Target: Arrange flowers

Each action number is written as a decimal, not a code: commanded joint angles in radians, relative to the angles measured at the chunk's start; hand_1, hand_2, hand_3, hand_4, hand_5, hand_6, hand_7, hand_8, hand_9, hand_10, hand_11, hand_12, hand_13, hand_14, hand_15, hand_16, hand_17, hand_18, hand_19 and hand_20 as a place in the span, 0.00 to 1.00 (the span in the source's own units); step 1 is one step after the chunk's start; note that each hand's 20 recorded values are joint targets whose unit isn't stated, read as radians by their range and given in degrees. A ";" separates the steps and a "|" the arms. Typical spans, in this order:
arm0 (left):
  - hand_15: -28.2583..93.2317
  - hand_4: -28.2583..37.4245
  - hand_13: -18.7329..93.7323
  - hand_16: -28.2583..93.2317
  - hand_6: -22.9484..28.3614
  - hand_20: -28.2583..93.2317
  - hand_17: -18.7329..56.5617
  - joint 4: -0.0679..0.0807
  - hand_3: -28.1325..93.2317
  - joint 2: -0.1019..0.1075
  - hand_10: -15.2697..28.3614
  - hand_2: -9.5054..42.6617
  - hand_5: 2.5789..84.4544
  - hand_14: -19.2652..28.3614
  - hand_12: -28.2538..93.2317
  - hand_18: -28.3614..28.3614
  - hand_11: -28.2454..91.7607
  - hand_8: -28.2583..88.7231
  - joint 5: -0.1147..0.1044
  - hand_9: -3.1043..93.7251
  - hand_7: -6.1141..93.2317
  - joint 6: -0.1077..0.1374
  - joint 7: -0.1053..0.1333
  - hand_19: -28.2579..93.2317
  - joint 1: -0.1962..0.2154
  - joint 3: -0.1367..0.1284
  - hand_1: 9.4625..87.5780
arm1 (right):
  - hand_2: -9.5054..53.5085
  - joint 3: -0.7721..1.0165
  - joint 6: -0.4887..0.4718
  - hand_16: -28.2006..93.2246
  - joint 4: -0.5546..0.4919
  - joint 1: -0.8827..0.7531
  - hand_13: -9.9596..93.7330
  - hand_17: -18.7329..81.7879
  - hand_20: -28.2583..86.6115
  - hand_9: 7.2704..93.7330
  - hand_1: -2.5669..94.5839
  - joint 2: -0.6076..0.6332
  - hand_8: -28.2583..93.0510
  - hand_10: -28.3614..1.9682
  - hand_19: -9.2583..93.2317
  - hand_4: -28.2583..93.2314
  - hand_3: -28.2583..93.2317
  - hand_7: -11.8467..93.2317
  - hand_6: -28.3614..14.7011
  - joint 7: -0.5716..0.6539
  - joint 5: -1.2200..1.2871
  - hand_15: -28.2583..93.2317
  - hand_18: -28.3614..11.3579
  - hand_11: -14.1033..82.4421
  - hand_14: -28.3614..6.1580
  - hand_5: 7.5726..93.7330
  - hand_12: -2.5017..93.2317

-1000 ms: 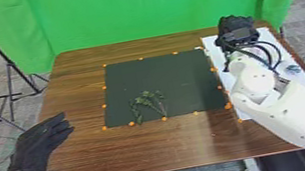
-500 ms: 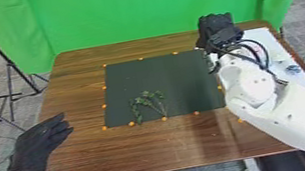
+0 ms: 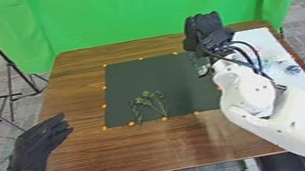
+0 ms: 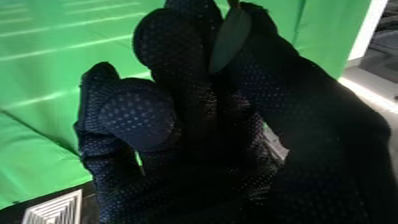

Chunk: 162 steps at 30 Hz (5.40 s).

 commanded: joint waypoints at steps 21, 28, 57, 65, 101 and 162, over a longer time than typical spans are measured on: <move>0.71 0.22 0.41 0.13 0.72 0.32 0.12 -0.003 0.91 0.051 0.86 0.31 0.53 1.00 0.30 0.87 0.53 0.17 -0.041 0.42 0.20 0.024 0.037 0.70 0.031 0.000 0.22 | 0.00 -0.051 0.107 0.46 -0.064 -0.213 0.82 0.46 0.46 0.89 0.55 0.123 0.39 0.54 0.89 0.00 0.89 0.42 0.60 -0.131 -0.071 0.82 0.12 0.55 0.57 0.86 0.39; 0.71 0.22 0.41 0.13 0.72 0.32 0.12 -0.002 0.91 0.059 0.86 0.31 0.52 1.00 0.30 0.87 0.53 0.17 -0.047 0.42 0.20 0.028 0.039 0.70 0.026 0.008 0.22 | 0.00 -0.067 0.102 0.46 -0.069 -0.251 0.82 0.46 0.46 0.89 0.55 0.134 0.38 0.54 0.89 0.00 0.88 0.43 0.60 -0.134 -0.069 0.82 0.12 0.55 0.57 0.86 0.39; 0.71 0.22 0.41 0.13 0.72 0.32 0.12 -0.002 0.91 0.014 0.86 0.31 0.53 1.00 0.30 0.87 0.53 0.17 -0.009 0.42 0.20 -0.002 -0.014 0.70 0.008 -0.002 0.22 | 0.00 -0.036 0.063 0.45 -0.033 -0.349 0.80 0.45 0.46 0.87 0.52 0.101 0.33 0.56 0.86 0.00 0.88 0.46 0.62 -0.084 -0.073 0.80 0.10 0.54 0.55 0.84 0.37; 0.71 0.22 0.41 0.13 0.72 0.32 0.12 -0.004 0.91 -0.001 0.86 0.31 0.52 1.00 0.30 0.87 0.53 0.17 0.001 0.42 0.20 -0.011 -0.023 0.70 0.008 -0.006 0.22 | 0.00 -0.019 0.045 0.44 -0.058 -0.359 0.79 0.44 0.45 0.85 0.48 0.102 0.31 0.53 0.86 0.01 0.87 0.46 0.61 -0.088 -0.049 0.80 0.07 0.56 0.52 0.82 0.34; 0.71 0.22 0.41 0.13 0.72 0.32 0.12 -0.015 0.91 0.065 0.86 0.31 0.53 1.00 0.30 0.87 0.53 0.17 -0.060 0.42 0.20 0.057 0.079 0.70 0.080 -0.014 0.22 | 0.07 0.429 0.009 0.40 -0.215 -0.489 0.60 0.40 0.47 0.64 0.32 0.254 0.12 0.31 0.80 0.05 0.90 0.39 0.51 -0.079 0.289 0.82 0.00 0.48 0.28 0.65 0.22; 0.71 0.22 0.41 0.13 0.72 0.33 0.12 -0.011 0.91 0.005 0.86 0.30 0.52 1.00 0.30 0.88 0.53 0.17 -0.011 0.42 0.20 0.006 0.009 0.70 0.022 -0.007 0.22 | 0.01 0.290 -0.153 0.50 0.166 -0.380 0.76 0.46 0.45 0.93 0.60 0.145 0.24 0.67 0.86 0.00 0.84 0.41 0.66 0.110 -0.025 0.73 0.13 0.27 0.63 0.79 0.40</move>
